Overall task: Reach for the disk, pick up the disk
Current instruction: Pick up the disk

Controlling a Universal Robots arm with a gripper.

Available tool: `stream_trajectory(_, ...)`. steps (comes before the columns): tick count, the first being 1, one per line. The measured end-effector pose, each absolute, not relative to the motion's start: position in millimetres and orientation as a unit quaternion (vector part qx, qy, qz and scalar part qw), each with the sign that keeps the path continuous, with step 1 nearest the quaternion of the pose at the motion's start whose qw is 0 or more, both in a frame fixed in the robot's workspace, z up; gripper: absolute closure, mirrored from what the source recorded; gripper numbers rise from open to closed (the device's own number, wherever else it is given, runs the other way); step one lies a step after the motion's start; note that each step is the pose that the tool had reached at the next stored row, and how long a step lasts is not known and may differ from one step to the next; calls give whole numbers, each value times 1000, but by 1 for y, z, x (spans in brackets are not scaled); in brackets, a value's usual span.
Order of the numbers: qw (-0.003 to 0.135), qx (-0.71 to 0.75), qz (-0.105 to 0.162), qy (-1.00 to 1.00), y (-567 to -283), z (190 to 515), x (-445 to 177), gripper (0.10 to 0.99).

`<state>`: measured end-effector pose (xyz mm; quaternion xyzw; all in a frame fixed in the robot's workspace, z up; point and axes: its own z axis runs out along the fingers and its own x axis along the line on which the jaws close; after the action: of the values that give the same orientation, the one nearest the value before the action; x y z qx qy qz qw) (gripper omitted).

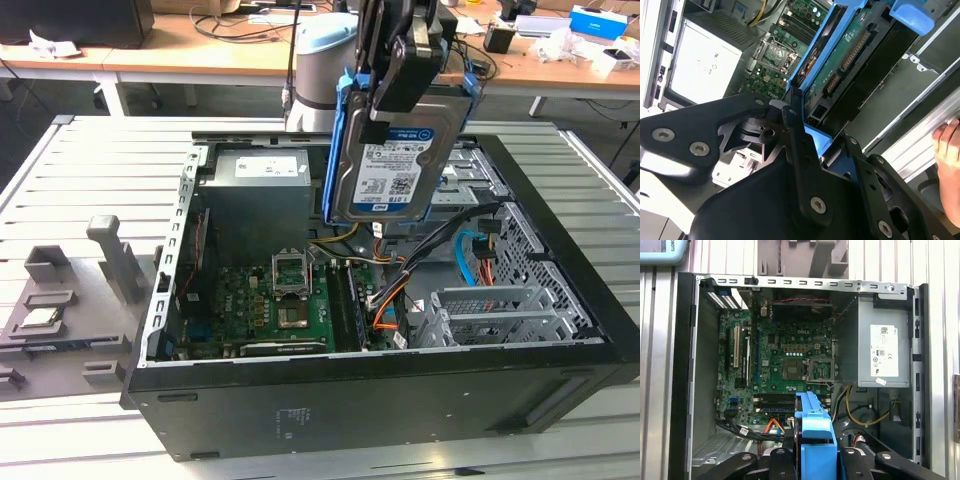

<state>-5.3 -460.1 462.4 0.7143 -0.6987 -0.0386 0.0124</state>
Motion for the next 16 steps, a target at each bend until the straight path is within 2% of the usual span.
stream_trajectory(16, 12, 714, -39, -699, -487, 459, -5, 718)
